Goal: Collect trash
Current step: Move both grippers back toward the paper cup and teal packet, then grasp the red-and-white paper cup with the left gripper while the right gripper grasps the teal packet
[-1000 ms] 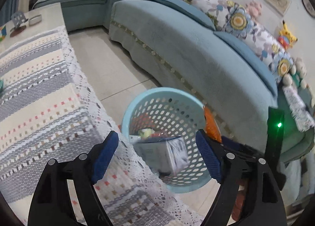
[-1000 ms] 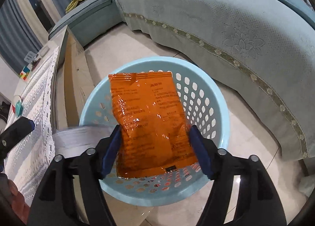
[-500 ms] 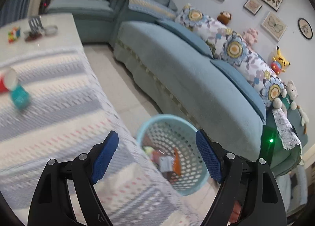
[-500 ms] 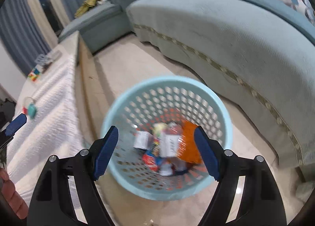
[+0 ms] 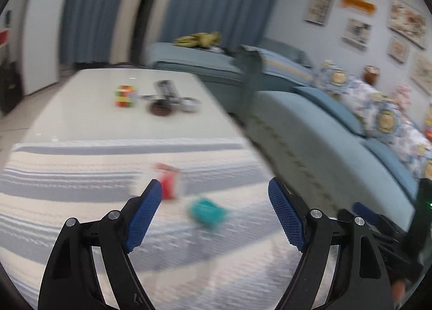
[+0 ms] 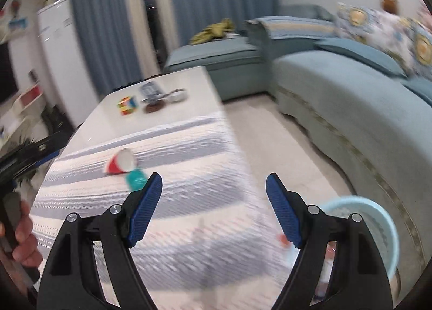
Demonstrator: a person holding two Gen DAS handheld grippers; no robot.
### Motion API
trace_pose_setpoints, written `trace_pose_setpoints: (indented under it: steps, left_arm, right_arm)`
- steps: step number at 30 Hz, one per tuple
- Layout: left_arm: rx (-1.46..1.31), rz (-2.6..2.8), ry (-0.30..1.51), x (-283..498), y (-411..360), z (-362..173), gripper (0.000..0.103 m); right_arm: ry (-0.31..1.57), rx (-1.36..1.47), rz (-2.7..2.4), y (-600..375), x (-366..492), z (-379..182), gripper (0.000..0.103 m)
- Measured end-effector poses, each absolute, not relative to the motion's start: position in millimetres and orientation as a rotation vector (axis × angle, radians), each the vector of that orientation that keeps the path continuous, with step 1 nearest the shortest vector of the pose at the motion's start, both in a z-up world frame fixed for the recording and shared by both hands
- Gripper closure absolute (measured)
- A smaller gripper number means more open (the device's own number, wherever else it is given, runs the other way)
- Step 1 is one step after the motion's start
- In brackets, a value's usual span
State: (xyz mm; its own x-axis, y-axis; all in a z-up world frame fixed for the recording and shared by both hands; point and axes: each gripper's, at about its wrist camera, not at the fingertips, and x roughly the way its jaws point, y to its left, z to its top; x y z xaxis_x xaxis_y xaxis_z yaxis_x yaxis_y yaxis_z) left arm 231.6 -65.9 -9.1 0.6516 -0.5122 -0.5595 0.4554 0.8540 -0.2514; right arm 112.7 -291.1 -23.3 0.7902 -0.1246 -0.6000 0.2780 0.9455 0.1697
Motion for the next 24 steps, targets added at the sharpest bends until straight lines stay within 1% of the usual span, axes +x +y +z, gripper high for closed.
trace_pose_setpoints:
  steps: [4,8,10,12,14,15,17,24]
  left_arm:
    - [-0.057,-0.479,0.705,276,-48,-34,0.024]
    - [0.064,-0.492,0.736,305,-71,-62,0.02]
    - [0.116,-0.46,0.751,318,-84,-76,0.02]
    - [0.131,-0.448,0.774,331,-84,-89,0.021]
    - [0.154,-0.418,0.795,340,-84,-99,0.028]
    - [0.163,-0.412,0.81,344,-82,-102,0.03]
    - [0.155,-0.423,0.832,344,-73,-107,0.041]
    - [0.155,-0.393,0.859,342,-32,-106,0.042]
  right_arm:
    - [0.663,0.211,-0.119,-250,166,-50,0.028]
    - [0.715,0.189,-0.08,-227,210,-81,0.029]
    - [0.734,0.224,-0.082,-227,222,-96,0.029]
    - [0.754,0.253,-0.091,-229,226,-108,0.031]
    - [0.742,0.268,-0.08,-229,228,-107,0.031]
    - [0.737,0.267,-0.076,-228,229,-106,0.031]
    - [0.765,0.28,-0.07,-229,234,-110,0.031]
    - [0.747,0.259,-0.054,-224,229,-108,0.031]
